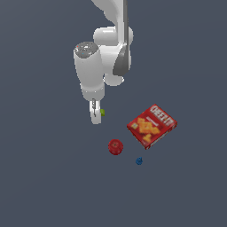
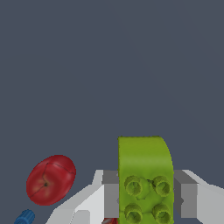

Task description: Pick up a designated object from a clutter of objects.

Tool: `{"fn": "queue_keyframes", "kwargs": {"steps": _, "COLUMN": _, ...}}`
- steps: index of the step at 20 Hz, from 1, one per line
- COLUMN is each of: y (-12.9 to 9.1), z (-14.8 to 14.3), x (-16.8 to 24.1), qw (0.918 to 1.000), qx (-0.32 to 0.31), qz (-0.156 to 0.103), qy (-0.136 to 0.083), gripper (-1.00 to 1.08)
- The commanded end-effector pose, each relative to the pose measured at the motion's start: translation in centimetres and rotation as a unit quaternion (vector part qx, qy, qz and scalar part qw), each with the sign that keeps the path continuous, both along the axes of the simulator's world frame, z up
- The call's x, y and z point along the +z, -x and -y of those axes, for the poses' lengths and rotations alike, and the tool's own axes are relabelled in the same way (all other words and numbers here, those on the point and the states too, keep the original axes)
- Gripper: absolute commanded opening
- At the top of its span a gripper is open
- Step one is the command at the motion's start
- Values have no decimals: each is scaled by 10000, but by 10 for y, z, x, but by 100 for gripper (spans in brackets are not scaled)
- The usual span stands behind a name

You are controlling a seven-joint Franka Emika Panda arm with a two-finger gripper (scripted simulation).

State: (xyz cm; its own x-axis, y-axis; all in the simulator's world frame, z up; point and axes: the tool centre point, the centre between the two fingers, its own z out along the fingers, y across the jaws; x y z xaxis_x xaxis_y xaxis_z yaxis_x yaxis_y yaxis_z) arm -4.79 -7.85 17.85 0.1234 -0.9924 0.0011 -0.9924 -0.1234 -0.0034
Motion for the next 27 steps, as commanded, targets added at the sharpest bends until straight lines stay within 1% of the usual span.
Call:
{"fn": "queue_keyframes", "kwargs": {"steps": 1, "y": 2, "z": 5, "x": 26, "qw": 10000, "qx": 0, "qz": -6, "qy": 9, "gripper": -100}}
{"fn": "queue_keyframes", "kwargs": {"steps": 9, "y": 4, "z": 19, "x": 102, "qw": 10000, "qx": 7, "qz": -13, "qy": 14, "gripper": -100}}
{"fn": "queue_keyframes", "kwargs": {"steps": 15, "y": 4, "z": 26, "x": 145, "qw": 10000, "qx": 19, "qz": -16, "qy": 6, "gripper": -100}}
{"fn": "queue_keyframes", "kwargs": {"steps": 21, "y": 2, "z": 30, "x": 171, "qw": 10000, "qx": 30, "qz": -17, "qy": -1, "gripper": -100}}
{"fn": "queue_keyframes", "kwargs": {"steps": 27, "y": 1, "z": 32, "x": 179, "qw": 10000, "qx": 35, "qz": -18, "qy": -4, "gripper": -100}}
